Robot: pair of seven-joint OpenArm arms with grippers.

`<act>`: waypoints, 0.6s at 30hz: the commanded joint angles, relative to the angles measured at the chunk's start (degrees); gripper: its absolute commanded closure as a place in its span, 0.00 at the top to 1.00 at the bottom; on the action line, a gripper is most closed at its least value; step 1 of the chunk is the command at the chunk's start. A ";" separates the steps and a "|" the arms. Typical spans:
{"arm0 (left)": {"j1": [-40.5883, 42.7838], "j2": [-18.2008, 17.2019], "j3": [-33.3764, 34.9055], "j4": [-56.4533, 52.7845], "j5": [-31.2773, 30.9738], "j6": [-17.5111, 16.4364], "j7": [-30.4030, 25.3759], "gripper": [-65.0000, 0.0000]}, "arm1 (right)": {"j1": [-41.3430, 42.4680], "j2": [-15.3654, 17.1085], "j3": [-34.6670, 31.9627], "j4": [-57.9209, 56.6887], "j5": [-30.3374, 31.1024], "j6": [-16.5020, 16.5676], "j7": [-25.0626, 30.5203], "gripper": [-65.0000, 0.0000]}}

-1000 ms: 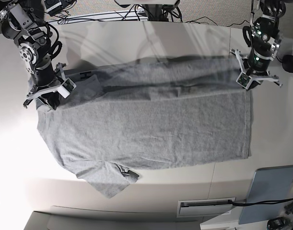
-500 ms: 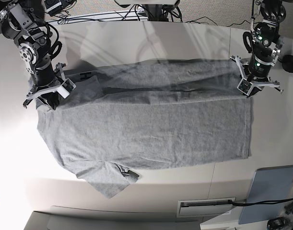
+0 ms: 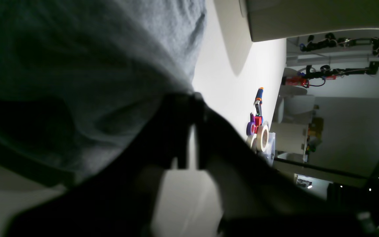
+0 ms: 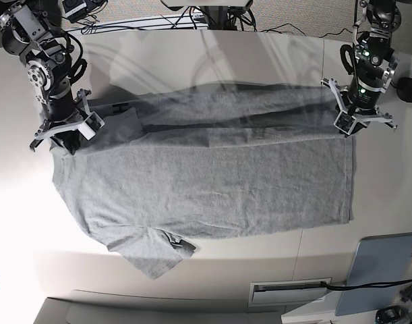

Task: Fold the T-shirt properly
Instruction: 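Keep dragging the shirt with both grippers and lay it flat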

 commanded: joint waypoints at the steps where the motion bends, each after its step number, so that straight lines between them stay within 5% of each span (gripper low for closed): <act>1: -0.31 -0.94 -0.48 0.72 0.04 0.92 -1.25 0.24 | 0.50 0.96 0.50 0.68 -0.79 -1.20 0.44 0.28; 4: -0.31 -0.92 -0.48 0.72 0.04 1.05 -1.25 0.41 | 0.52 0.94 0.50 0.68 -0.79 -2.14 0.52 0.38; 12: -0.26 -0.92 -0.48 0.72 -3.76 1.05 0.92 0.42 | 0.50 0.94 0.50 0.68 -0.72 -13.11 -0.85 0.38; 14: -0.24 -0.90 -0.48 0.72 -8.17 1.07 1.62 0.34 | 0.50 0.63 0.52 0.68 0.07 -14.12 -2.23 0.31; 17: 0.02 -0.20 -0.48 0.72 -14.43 2.89 1.79 0.03 | 0.48 -2.40 2.01 -0.02 1.86 -14.78 -4.28 0.04; 18: 0.00 0.59 -0.48 0.70 -15.28 4.28 1.79 0.00 | 0.48 -3.89 2.97 -0.90 1.86 -14.93 -4.31 0.00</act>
